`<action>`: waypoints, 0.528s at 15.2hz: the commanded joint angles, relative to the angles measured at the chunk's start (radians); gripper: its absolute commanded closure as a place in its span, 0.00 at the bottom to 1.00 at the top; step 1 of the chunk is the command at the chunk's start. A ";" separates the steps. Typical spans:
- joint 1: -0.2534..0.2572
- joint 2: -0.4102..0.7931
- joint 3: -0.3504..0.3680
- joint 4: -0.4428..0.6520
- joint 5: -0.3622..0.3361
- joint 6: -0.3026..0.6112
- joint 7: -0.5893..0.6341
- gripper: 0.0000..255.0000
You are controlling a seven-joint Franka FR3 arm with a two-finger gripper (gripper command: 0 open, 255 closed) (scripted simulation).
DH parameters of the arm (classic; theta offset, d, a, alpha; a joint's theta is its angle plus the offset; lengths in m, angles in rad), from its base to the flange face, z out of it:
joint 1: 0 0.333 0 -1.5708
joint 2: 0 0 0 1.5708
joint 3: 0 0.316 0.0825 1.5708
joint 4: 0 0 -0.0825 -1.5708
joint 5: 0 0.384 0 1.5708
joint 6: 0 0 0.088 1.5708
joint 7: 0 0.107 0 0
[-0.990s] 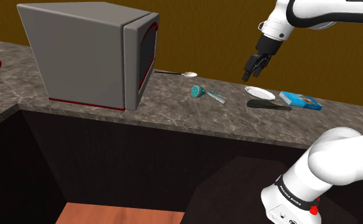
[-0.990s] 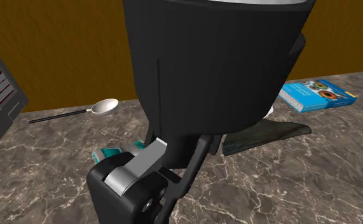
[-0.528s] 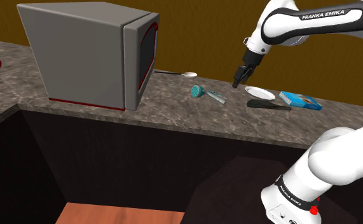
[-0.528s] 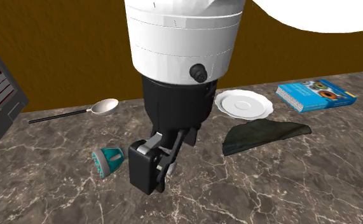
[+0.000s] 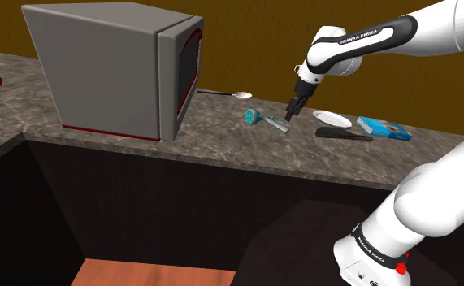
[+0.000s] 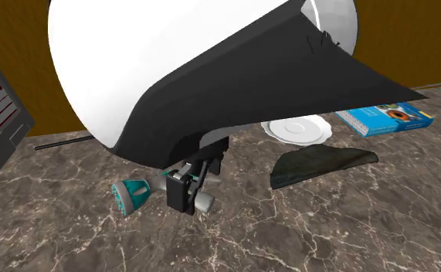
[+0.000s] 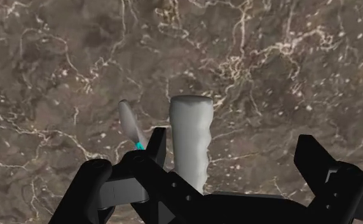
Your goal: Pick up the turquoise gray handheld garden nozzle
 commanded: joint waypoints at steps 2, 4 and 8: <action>0.002 0.118 -0.024 0.050 0.039 0.051 -0.081 0.00; -0.001 0.167 -0.029 0.075 0.058 0.068 -0.114 0.00; -0.001 0.198 -0.029 0.051 0.071 0.120 -0.126 0.00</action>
